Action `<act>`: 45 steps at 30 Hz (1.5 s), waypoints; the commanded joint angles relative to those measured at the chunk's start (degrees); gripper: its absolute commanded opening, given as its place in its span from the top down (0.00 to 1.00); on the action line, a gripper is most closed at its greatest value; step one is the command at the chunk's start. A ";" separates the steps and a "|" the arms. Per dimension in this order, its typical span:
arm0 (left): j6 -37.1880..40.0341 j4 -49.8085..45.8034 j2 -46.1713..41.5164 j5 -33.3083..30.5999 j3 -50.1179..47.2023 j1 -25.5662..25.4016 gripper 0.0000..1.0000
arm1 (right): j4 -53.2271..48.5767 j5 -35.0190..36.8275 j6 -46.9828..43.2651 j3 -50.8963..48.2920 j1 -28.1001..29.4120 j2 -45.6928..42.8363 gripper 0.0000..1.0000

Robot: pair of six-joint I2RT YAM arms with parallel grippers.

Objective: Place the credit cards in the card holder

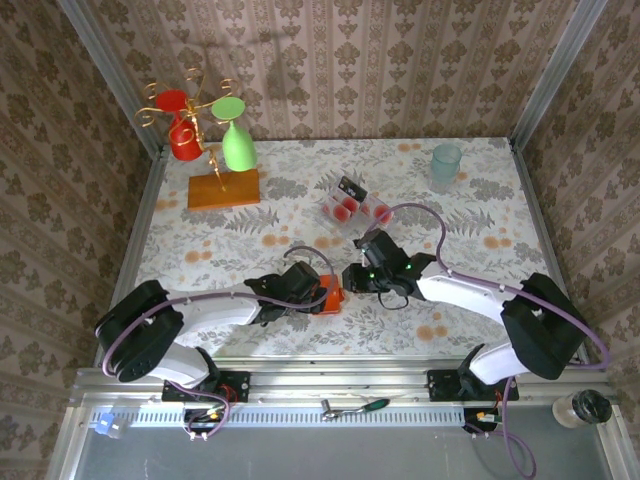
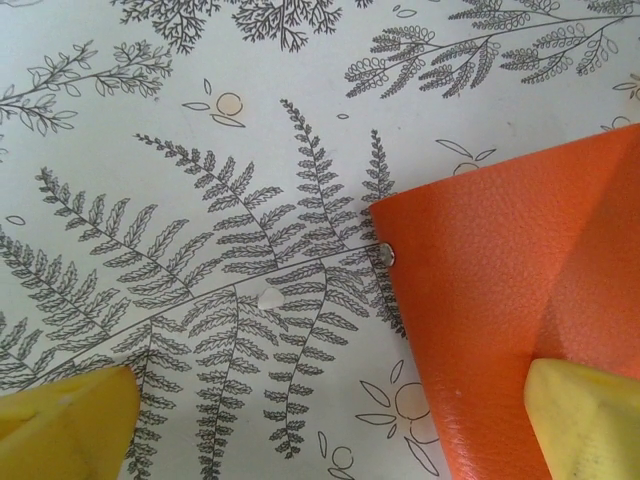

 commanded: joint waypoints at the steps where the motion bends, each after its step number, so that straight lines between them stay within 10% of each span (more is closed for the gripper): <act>1: 1.00 -5.18 1.98 -3.28 1.83 -1.33 0.00 | -6.50 0.61 -3.53 2.77 0.07 2.17 0.69; 24: 0.40 -4.60 3.87 -4.54 1.35 -3.02 0.00 | -7.55 -1.46 -6.12 10.01 1.35 12.90 0.66; 45: 0.55 -4.02 4.00 -4.54 1.47 -3.07 0.00 | -5.35 -4.26 -5.90 8.69 0.30 11.83 1.00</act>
